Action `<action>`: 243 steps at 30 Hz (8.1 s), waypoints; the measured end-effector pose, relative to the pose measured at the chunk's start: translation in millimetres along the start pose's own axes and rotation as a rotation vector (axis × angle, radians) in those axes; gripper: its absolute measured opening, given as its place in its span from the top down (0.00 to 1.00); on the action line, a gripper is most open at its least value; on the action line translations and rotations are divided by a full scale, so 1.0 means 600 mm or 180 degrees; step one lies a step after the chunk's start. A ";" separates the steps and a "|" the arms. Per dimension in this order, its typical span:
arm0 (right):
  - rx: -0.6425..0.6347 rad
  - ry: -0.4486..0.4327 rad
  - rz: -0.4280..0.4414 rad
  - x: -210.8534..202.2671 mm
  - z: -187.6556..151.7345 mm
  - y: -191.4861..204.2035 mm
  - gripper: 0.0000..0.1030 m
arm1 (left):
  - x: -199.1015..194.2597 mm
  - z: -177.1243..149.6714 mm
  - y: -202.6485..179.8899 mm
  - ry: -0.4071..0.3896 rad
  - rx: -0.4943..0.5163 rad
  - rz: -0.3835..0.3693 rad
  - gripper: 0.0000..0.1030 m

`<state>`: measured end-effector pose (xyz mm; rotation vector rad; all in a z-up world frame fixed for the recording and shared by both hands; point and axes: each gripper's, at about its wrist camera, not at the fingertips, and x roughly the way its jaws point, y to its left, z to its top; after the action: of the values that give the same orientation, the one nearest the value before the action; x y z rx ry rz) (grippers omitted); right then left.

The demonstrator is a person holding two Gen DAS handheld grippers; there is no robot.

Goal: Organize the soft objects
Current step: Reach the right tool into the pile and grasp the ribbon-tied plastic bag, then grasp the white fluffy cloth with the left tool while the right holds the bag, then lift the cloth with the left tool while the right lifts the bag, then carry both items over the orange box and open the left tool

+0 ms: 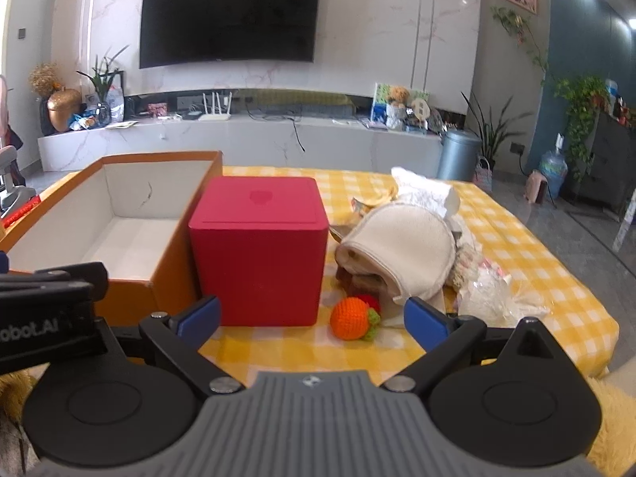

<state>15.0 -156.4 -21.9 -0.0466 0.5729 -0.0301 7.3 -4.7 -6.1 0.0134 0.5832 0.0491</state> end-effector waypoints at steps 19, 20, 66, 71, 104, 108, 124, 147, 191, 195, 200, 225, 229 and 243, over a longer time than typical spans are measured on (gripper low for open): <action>0.0842 0.0101 0.0040 -0.042 0.072 -0.247 0.03 | -0.003 0.065 -0.126 -0.0229 0.0644 -0.0404 0.00; 0.0792 0.0093 0.0031 -0.039 0.074 -0.263 0.03 | 0.002 0.063 -0.137 -0.0245 0.0730 -0.0415 0.00; -0.1678 -0.0056 0.0330 0.143 -0.042 -0.348 0.56 | 0.117 0.006 -0.320 -0.0131 0.1726 -0.0688 0.00; -0.0884 -0.0337 -0.0151 0.116 -0.037 -0.407 0.56 | 0.140 -0.011 -0.365 -0.0357 0.1800 -0.0730 0.00; -0.0042 -0.0321 -0.0527 0.129 -0.067 -0.457 0.55 | 0.234 -0.047 -0.490 -0.0383 0.2634 -0.0400 0.95; -0.0030 -0.0281 -0.0558 0.131 -0.063 -0.454 0.55 | 0.191 -0.015 -0.460 -0.0410 0.2378 -0.0535 0.95; 0.0088 -0.0066 -0.0506 0.138 -0.057 -0.445 0.55 | 0.174 0.072 -0.362 0.0163 0.1634 -0.1352 0.95; -0.0064 -0.0067 -0.0327 0.137 -0.062 -0.422 0.55 | 0.187 0.086 -0.377 -0.0031 0.1260 -0.1394 0.93; -0.0057 -0.1054 -0.0139 -0.079 0.166 -0.249 0.55 | -0.036 0.235 -0.070 -0.0626 -0.0087 -0.0992 0.95; 0.0031 -0.1019 -0.0040 -0.107 0.196 -0.192 0.55 | -0.072 0.239 -0.018 -0.0683 -0.0217 -0.0866 0.95; 0.0161 -0.1052 0.0328 -0.151 0.235 -0.129 0.55 | -0.108 0.247 0.026 -0.0881 -0.0244 -0.0754 0.95; 0.0789 0.0245 0.2180 0.117 0.178 0.089 0.56 | 0.235 0.101 0.154 0.0521 -0.0572 -0.0848 0.94; 0.0634 0.0228 0.2192 0.106 0.174 0.124 0.56 | 0.253 0.081 0.180 0.0737 -0.0838 -0.0973 0.94; 0.0295 0.0366 0.1933 0.106 0.153 0.135 0.56 | 0.103 0.093 0.121 -0.0425 0.0138 0.0159 0.17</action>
<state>119.7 -75.1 16.7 0.2216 0.6808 0.5340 86.8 70.9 8.4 0.0730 0.4505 0.0834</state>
